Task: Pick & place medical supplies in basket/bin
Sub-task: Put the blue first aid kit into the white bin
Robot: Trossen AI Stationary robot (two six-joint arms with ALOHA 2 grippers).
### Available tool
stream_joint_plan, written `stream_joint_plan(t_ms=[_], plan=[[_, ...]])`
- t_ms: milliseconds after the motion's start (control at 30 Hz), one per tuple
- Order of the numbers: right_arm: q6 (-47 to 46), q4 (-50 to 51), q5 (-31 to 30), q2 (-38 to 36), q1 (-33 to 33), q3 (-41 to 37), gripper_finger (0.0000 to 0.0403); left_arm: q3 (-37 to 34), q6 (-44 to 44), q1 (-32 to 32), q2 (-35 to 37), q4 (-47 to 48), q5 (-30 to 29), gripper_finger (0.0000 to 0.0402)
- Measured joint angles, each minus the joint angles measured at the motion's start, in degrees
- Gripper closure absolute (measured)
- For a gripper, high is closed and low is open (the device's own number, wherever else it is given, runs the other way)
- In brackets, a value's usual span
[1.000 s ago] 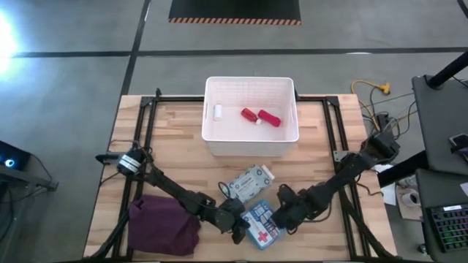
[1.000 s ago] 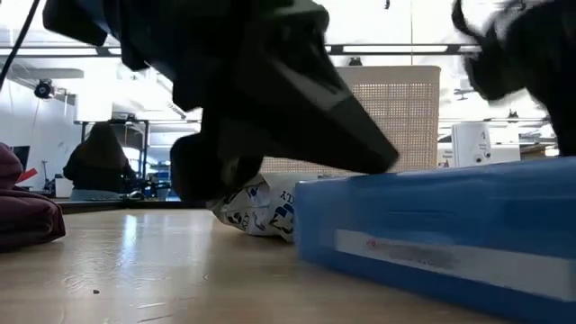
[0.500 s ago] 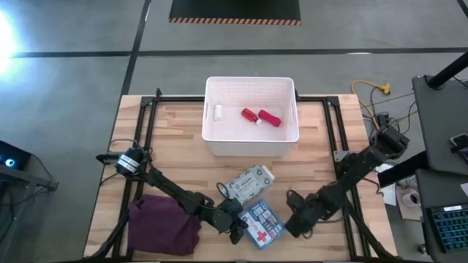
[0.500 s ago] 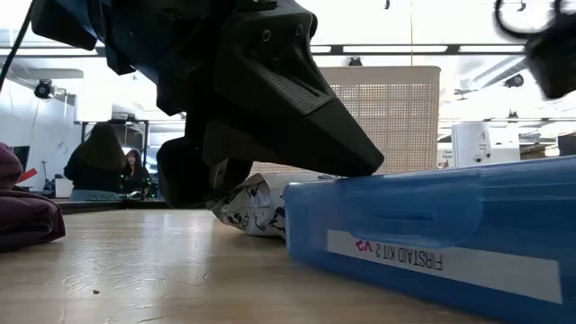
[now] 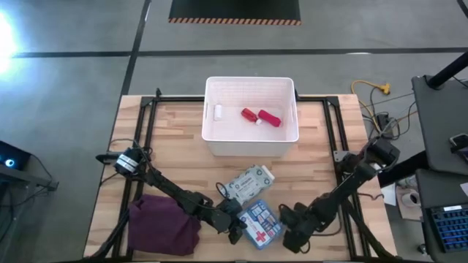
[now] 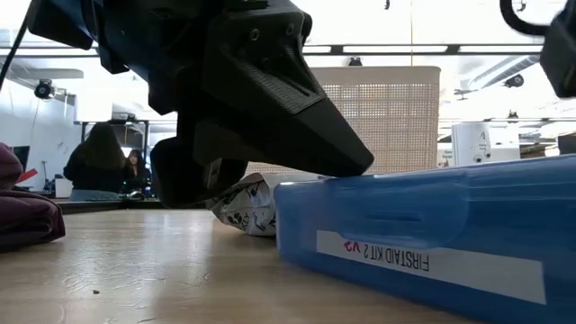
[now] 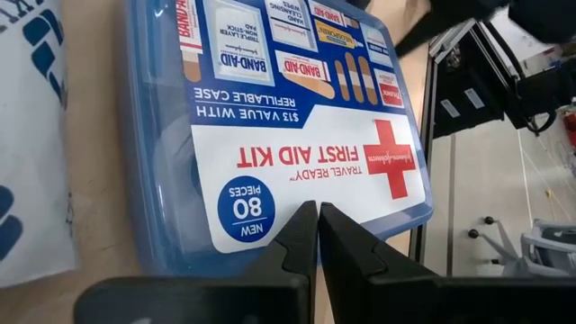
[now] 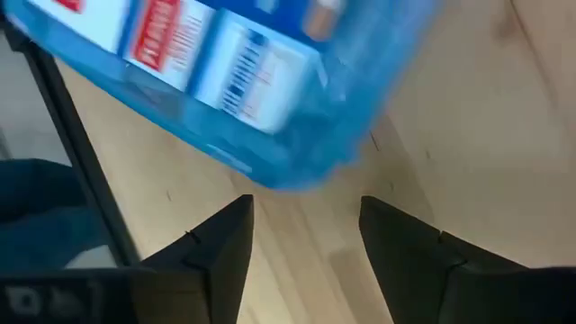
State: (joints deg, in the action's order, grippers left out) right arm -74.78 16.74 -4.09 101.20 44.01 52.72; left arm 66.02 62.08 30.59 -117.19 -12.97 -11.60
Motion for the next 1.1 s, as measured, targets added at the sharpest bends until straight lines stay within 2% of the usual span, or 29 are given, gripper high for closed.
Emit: stream_joint_plan(t_ms=[100,233,433,567,900,1100], plan=[[7.3,0.4,-4.3,1.2,0.0,1.9,0.0204,0.0,0.0,0.0,0.0,0.0,0.1,0.0401],[17.3,1.1,-6.3,3.3,-0.6,4.0,0.0204,-0.2,0.0,0.1,0.0,0.9,0.5,0.0401],[19.2,2.5,-6.0,5.1,-3.1,7.6,0.0204,0.2,0.0,0.3,0.0,1.0,1.4,0.0401],[23.4,3.4,-9.4,3.7,-4.6,10.6,0.0204,0.4,0.0,0.4,0.0,0.7,2.1,0.0401],[34.3,16.0,-11.5,2.6,-5.7,24.3,0.0204,0.5,-0.5,0.5,0.5,0.5,2.9,0.0401],[34.7,17.7,-11.5,2.5,-5.6,26.1,0.0204,0.5,-1.6,0.5,0.5,0.3,2.1,0.0401]])
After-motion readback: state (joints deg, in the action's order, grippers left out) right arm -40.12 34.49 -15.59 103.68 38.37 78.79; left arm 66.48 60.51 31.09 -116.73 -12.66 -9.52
